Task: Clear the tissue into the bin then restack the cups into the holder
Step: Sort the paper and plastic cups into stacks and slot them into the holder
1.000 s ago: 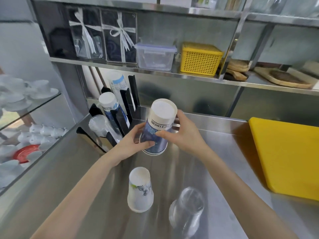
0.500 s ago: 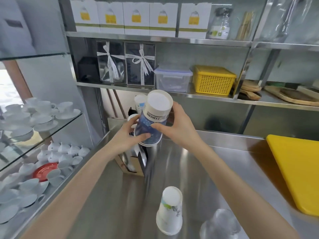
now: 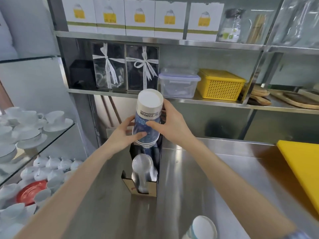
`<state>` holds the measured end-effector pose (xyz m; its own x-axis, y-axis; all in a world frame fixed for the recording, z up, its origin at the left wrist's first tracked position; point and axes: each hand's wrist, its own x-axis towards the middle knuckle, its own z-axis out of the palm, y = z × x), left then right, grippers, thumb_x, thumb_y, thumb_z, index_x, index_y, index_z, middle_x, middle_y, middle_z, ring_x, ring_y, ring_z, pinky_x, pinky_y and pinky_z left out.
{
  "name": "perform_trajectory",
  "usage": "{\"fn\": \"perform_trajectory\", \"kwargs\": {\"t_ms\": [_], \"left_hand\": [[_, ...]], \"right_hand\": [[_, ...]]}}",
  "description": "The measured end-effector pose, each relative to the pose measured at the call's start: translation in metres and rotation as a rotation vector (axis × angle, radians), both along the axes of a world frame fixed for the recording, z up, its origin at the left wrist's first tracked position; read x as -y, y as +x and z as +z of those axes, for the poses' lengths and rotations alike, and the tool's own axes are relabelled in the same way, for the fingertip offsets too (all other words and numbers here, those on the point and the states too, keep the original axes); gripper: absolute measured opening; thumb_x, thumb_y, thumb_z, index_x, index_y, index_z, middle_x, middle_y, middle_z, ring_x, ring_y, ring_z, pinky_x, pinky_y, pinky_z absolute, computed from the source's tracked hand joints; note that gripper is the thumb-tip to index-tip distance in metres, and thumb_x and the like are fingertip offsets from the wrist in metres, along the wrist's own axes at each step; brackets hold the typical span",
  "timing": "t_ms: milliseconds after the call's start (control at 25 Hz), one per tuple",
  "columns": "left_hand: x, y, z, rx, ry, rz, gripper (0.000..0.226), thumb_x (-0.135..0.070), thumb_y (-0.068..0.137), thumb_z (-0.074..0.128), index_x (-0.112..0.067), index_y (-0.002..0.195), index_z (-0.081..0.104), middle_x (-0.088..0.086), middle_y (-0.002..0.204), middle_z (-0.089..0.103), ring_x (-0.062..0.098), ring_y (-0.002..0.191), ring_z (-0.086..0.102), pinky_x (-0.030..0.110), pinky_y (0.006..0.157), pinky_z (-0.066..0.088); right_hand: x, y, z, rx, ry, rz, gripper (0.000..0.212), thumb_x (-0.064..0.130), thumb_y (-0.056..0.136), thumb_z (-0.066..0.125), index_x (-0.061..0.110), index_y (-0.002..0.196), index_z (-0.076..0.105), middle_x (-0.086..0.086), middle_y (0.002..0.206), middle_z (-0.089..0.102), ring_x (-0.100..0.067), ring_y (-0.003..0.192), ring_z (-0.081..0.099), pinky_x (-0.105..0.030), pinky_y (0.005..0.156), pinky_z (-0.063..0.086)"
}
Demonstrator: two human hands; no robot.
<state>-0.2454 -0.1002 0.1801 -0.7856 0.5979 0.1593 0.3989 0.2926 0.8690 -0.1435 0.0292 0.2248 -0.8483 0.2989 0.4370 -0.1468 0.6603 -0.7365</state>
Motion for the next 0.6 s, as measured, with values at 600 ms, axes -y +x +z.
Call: {"fn": "perform_trajectory", "kwargs": {"t_ms": [600], "left_hand": [[-0.019,-0.036,-0.058,0.010,-0.109,-0.047,0.055,-0.020,0.078,0.068,-0.014,0.127,0.043,0.006,0.130,0.055,0.019,0.115,0.053,0.030,0.099,0.039]], "right_hand": [[-0.023,-0.047,-0.088,0.340,0.075,0.017,0.071,0.015,0.081,0.064,0.019,0.139,0.024,-0.005,0.141,0.044,-0.023,0.130,0.040,-0.031,0.104,0.034]]}}
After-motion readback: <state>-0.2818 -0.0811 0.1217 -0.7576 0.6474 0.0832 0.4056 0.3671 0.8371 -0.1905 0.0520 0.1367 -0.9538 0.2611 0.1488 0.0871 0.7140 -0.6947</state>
